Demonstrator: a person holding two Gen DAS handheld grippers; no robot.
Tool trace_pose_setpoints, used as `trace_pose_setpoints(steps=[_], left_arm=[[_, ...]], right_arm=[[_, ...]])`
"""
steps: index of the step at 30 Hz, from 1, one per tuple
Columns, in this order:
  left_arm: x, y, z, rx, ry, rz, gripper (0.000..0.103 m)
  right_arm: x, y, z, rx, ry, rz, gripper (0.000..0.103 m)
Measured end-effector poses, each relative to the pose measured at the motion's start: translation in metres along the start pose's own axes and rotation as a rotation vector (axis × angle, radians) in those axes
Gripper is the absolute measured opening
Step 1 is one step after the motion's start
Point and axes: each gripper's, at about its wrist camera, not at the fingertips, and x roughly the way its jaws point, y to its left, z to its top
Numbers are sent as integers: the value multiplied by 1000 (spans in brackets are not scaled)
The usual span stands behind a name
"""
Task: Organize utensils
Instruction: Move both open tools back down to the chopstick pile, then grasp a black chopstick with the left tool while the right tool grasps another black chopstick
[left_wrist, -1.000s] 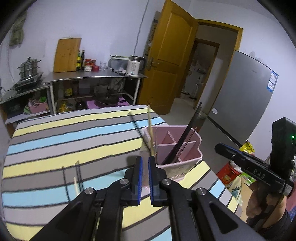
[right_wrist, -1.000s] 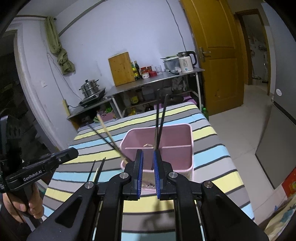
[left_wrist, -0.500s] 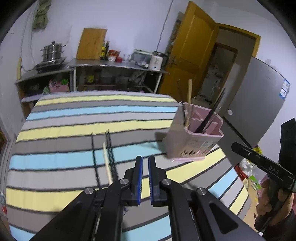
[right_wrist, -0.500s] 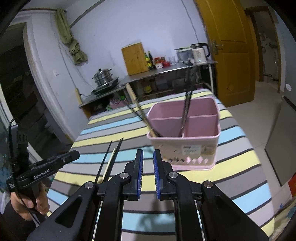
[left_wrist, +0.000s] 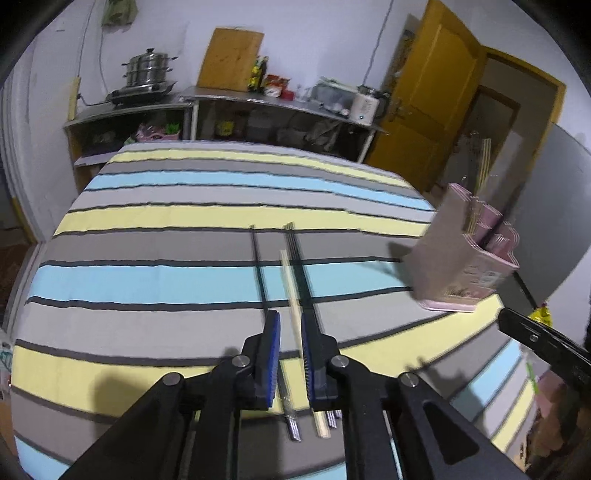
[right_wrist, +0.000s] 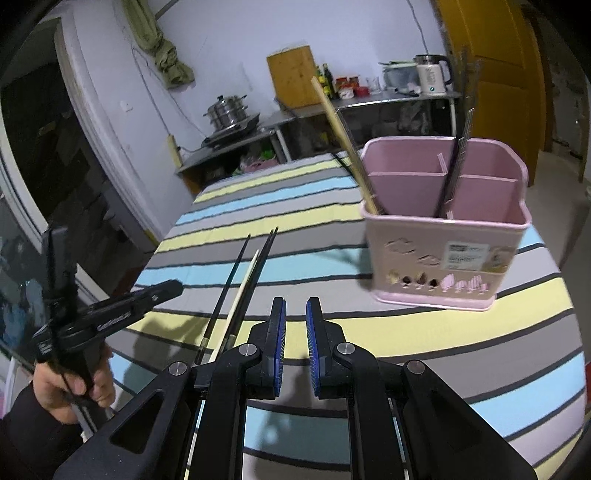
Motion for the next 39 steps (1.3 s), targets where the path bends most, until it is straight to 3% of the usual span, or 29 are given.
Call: trace_pose_setpoints(steps=[10,17,24,27,39], left_arm=[[64,17,16,-11,52,19,11],[91,23,21,-12,70,42,21],[94,16,19,68,44,88,18],[90,22,18,50,47,104,9],[69,53,9,-40,40,76,9]], right_arm=[[48,17,-2,-24,70,23,11],[83,25,1,-40,110,34,11],[126,31,14,-38,142,39,11],[141,32,19,-40,158,41,11],[189,35,29,-19,202,41,13]])
